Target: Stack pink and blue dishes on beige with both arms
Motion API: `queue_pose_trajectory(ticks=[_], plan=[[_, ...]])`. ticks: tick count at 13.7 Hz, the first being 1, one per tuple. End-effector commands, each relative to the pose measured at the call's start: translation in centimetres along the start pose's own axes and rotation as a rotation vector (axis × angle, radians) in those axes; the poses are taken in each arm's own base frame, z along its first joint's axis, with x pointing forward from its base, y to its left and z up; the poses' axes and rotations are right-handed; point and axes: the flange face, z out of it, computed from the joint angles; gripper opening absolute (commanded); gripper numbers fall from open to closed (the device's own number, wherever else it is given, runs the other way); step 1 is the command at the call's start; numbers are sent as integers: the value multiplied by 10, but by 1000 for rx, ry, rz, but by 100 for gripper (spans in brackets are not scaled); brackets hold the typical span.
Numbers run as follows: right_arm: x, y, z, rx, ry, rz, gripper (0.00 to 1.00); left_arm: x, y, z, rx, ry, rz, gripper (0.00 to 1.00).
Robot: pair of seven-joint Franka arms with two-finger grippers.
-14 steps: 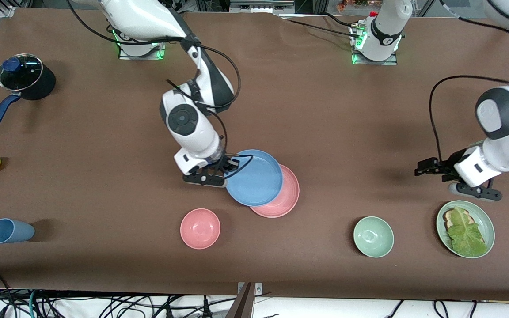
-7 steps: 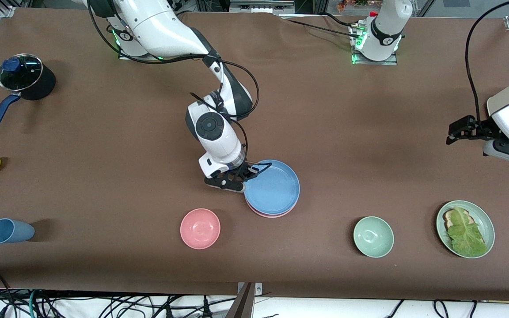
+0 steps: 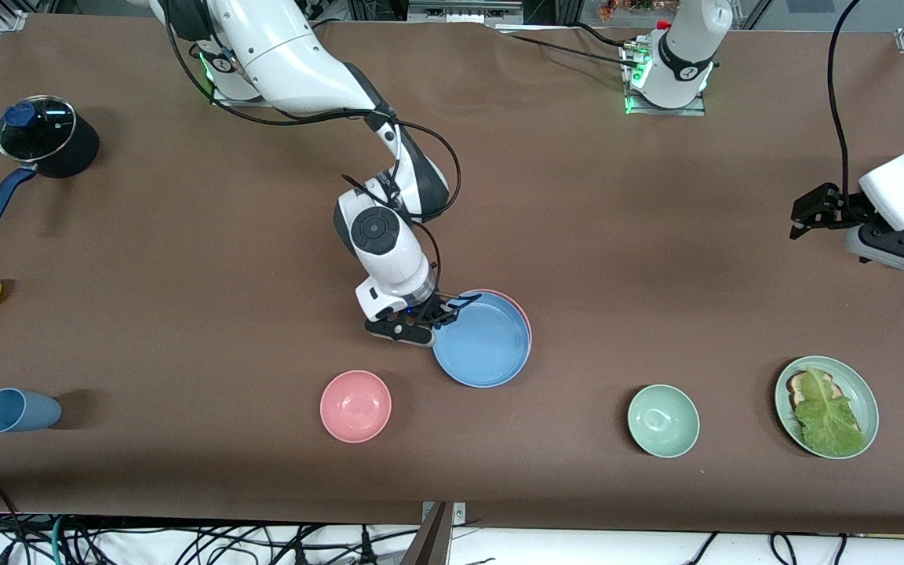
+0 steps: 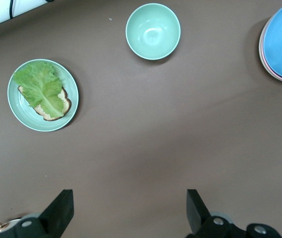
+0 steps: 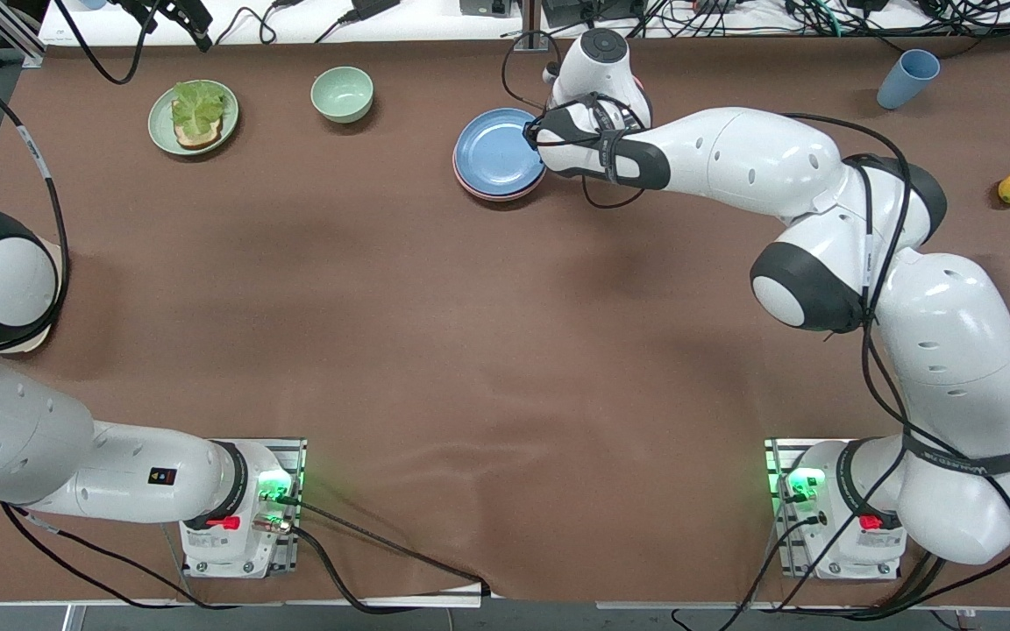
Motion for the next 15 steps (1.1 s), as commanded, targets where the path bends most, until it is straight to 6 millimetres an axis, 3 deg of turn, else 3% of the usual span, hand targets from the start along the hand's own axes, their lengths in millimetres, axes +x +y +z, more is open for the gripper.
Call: queue_pose_trajectory(ticks=[1,4,6,7,8,11,15], plan=[[3,-9,-4,21,4,11,48,-14,14,-34,24,-3,27,100],[5,-5,-18,-26,-35,-1,61,-19,19,-57,21,1,32,100],[19,5,-49,-83,-54,-49,74,-26,22,-67,12,4,26,100],[29,14,-63,-113,-65,-86,87,-28,25,-70,11,3,27,100],[43,23,-88,-133,-68,-126,99,-30,25,-68,6,-11,15,100],[85,68,-159,-186,-73,-207,100,-38,28,-75,-3,-33,-121,100],[135,150,-260,-182,-146,-249,100,-39,27,-80,-20,-31,-209,100]])
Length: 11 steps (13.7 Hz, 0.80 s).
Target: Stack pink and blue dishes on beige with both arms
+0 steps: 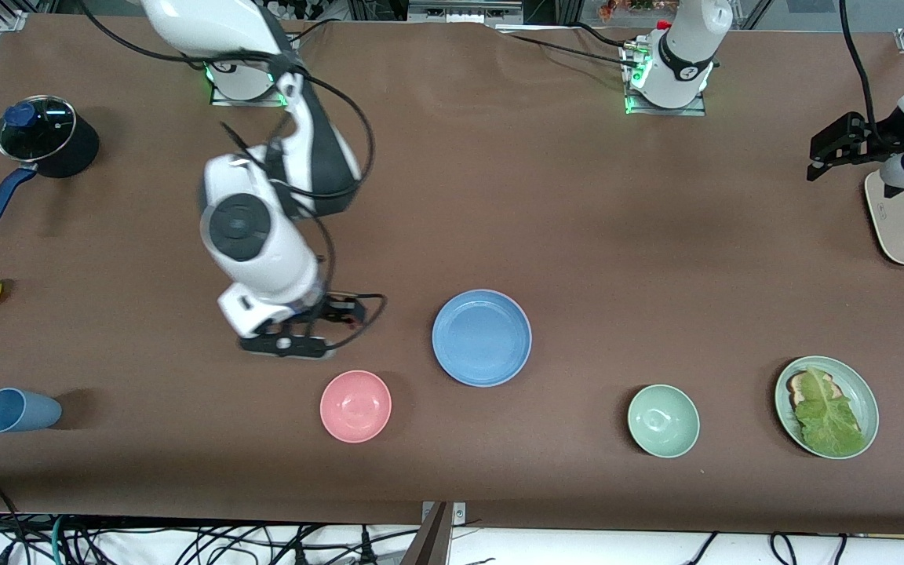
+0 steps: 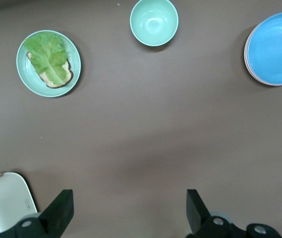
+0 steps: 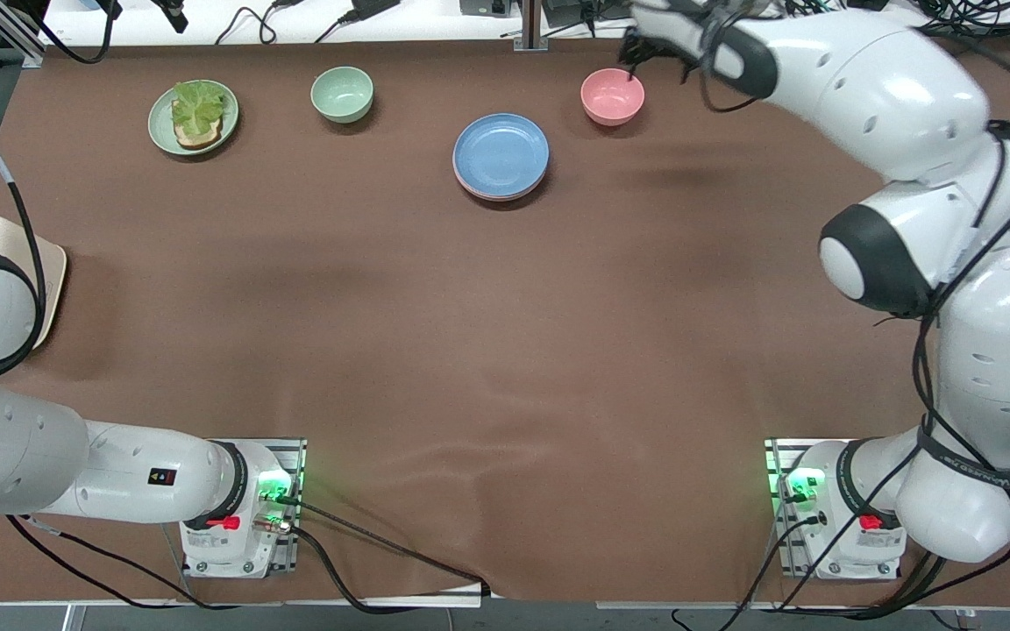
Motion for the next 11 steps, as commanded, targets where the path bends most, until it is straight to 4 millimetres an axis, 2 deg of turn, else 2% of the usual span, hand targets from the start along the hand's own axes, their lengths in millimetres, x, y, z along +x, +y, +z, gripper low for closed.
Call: queue_pose_trajectory(ticks=[1,3,4,7,11], plan=[[-3,64,-49,53,-71,-44,100,-4,2,-7,-15,-8,-74,100],[-3,104,-83,87,-60,-32,100,-5,3,-8,-17,-15,-112,100],[-9,118,-94,98,-64,-35,100,-5,3,-8,-19,-16,-127,100],[-40,173,-121,86,-89,-6,100,-7,2,-10,-29,-11,-159,100],[-70,197,-156,49,-96,-42,100,-8,1,-8,-31,-28,-162,100]])
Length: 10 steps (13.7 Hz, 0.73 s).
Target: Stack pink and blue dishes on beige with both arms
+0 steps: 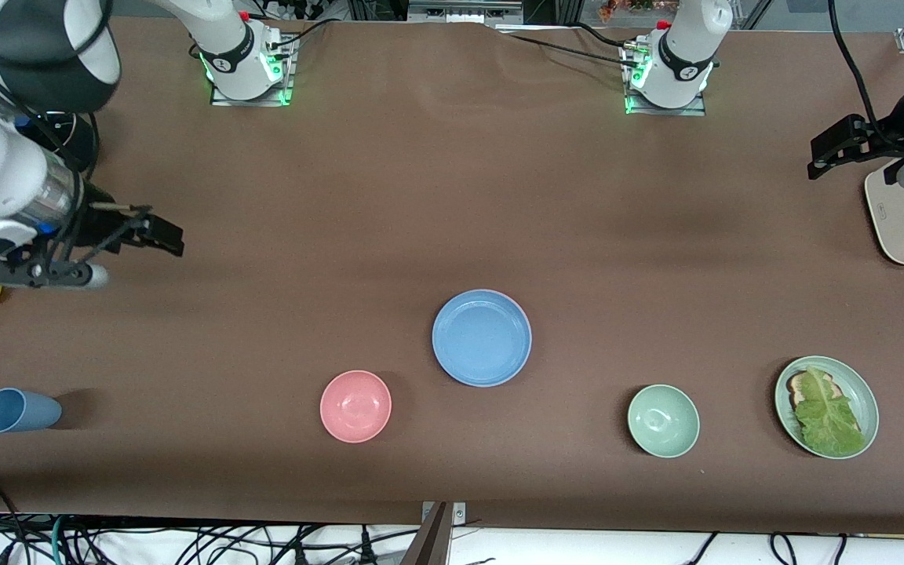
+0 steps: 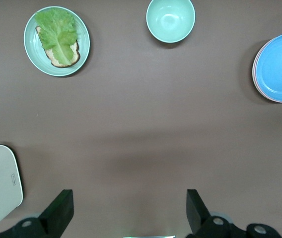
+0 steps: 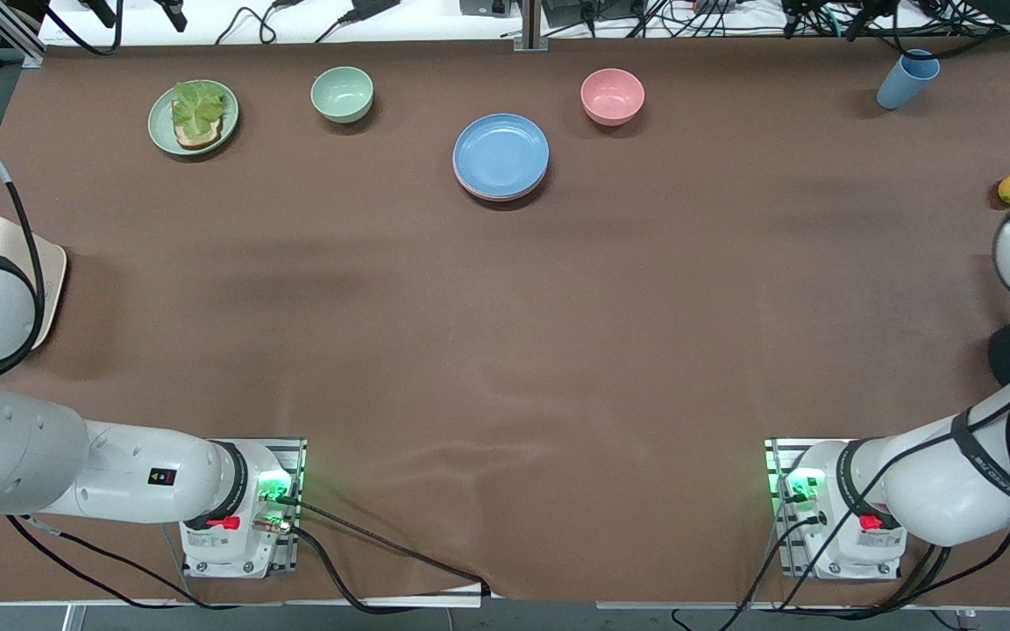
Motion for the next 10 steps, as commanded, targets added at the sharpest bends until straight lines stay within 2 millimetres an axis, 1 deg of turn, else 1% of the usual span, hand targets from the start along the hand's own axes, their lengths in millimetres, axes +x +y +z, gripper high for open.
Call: queue_pose_trajectory(ticks=[1,2,4,5,7,10], plan=[[-36,14,-23,12,-10,-22,100,-5,1,-8,-22,-2,-11,100],[-48,23,-27,6,-15,-15,100,-5,3,-9,-20,-4,-10,100],[-72,21,-36,-20,-4,-30,100,-5,3,-9,-21,-4,-34,100],[-78,20,-39,-30,-8,-36,100,-5,4,-9,-21,-4,-34,100],[-85,22,-42,-37,-27,-51,100,-4,3,-8,-20,-2,-36,100],[-83,23,-44,-69,-28,-68,100,-3,5,-6,-20,-7,-33,100]])
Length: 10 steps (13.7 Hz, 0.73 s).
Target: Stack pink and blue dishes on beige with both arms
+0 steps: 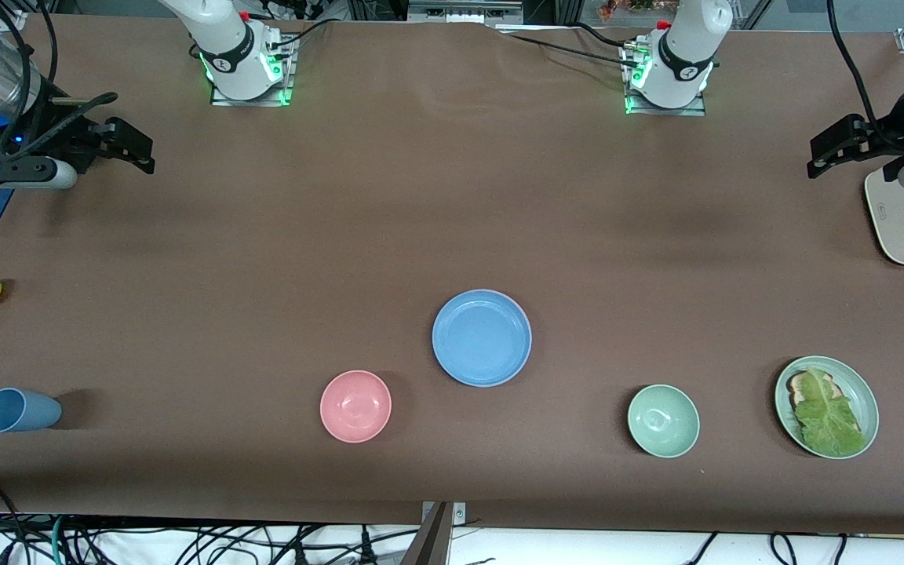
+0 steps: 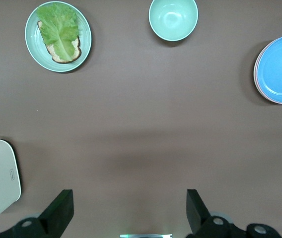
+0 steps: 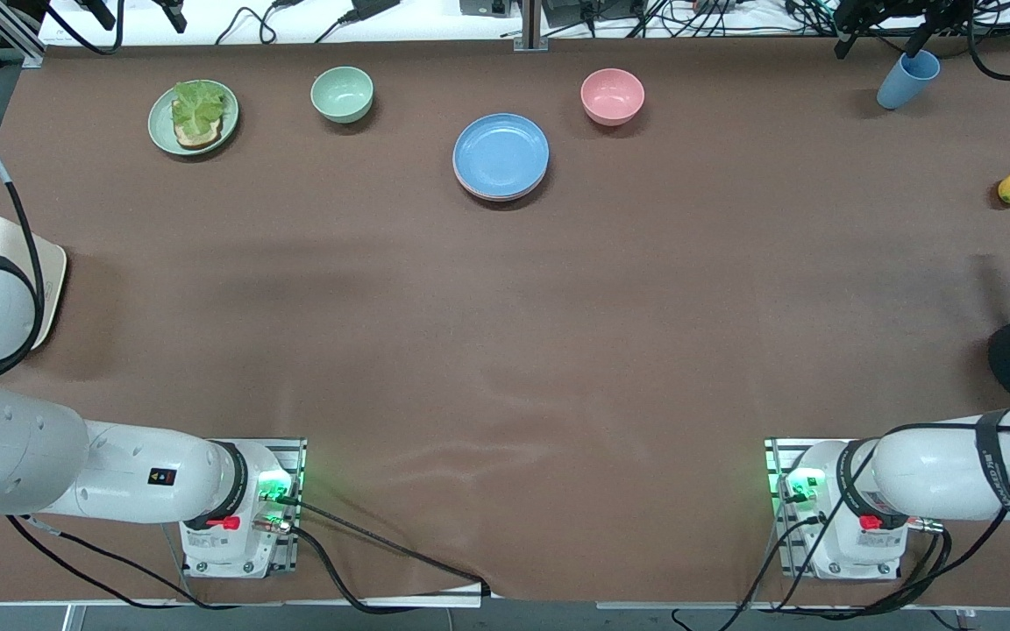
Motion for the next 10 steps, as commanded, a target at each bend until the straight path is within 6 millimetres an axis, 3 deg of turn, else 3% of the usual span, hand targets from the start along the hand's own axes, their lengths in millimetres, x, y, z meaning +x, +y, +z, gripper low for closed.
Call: queue_pose_trajectory(ticks=[1,3,6,10], plan=[[-1,7,2,-17,-5,-38,100,-2,4,-5,-19,-3,-9,100],[6,8,0,-10,-1,-45,100,0,3,-3,-19,-5,-12,100],[5,-7,-4,-14,10,-52,100,0,4,-3,-22,-6,-10,100],[0,-6,-11,-12,19,-60,100,1,1,-2,-20,-8,-14,100]])
